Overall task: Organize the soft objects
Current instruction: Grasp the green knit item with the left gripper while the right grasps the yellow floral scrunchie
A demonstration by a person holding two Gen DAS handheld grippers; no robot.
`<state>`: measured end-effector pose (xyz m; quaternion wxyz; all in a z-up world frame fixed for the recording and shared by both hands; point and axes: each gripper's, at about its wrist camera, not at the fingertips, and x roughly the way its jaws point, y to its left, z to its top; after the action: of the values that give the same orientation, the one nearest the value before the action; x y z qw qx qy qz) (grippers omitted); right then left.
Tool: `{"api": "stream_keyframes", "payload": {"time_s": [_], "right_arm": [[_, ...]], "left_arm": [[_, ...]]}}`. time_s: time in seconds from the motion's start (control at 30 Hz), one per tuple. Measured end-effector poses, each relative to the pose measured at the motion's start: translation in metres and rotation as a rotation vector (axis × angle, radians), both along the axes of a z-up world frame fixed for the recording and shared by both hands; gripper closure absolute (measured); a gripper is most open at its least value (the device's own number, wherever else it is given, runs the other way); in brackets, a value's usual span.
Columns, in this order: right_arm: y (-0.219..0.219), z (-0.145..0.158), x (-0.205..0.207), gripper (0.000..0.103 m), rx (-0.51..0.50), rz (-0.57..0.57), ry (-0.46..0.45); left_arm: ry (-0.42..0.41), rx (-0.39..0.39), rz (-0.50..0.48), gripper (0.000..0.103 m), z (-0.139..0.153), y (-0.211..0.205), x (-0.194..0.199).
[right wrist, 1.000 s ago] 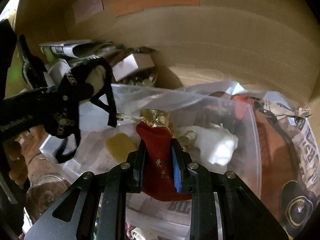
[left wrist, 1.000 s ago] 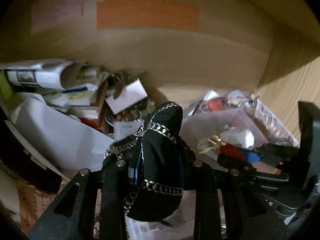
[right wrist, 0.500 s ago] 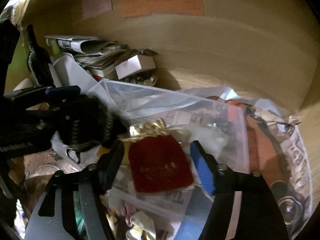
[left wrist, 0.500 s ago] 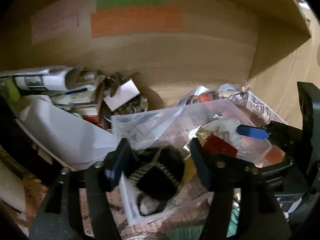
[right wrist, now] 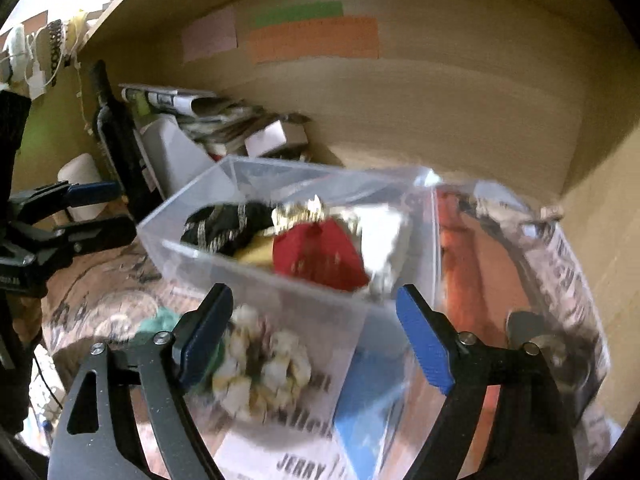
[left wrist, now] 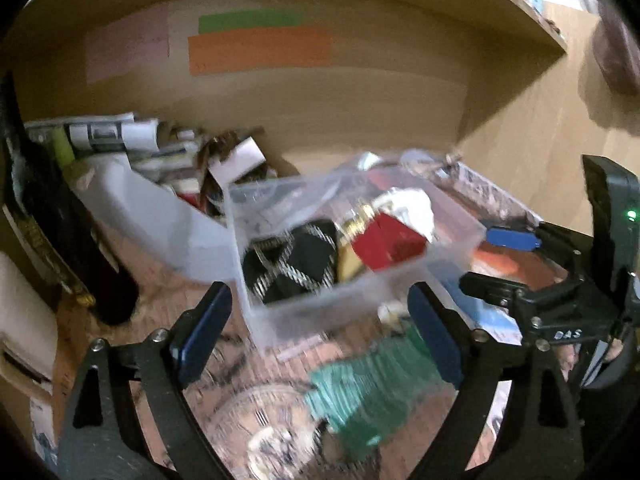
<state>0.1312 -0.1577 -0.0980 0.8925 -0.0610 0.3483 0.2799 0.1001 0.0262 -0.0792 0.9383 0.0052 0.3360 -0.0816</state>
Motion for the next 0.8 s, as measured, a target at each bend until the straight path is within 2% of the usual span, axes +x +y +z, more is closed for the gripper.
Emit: {"api": "stream_keyframes", "payload": {"time_s": [0.23,0.4,0.43,0.57,0.67,0.8], "right_arm": [[0.006,-0.032,-0.014,0.021,-0.012,0.034,0.112],[0.006,-0.041,-0.014,0.022,-0.007,0.033,0.152],[0.005,-0.042,-0.013,0.023,-0.001,0.03,0.159],[0.001,-0.044,-0.008,0.046,-0.001,0.02,0.178],[-0.002,-0.046,-0.006,0.057,-0.025,0.006,0.182],[-0.006,-0.049,0.0,0.059,-0.046,-0.012,0.189]], "left_arm": [[0.086,-0.035,-0.061,0.013,-0.029,-0.011,-0.017],[0.131,-0.033,-0.102,0.013,-0.047,-0.021,-0.026],[0.138,-0.028,-0.104,0.013,-0.05,-0.023,-0.025],[0.169,-0.022,-0.099,0.014,-0.061,-0.028,-0.017],[0.197,-0.063,-0.097,0.026,-0.064,-0.024,-0.01],[0.195,-0.101,-0.07,0.032,-0.063,-0.016,-0.004]]}}
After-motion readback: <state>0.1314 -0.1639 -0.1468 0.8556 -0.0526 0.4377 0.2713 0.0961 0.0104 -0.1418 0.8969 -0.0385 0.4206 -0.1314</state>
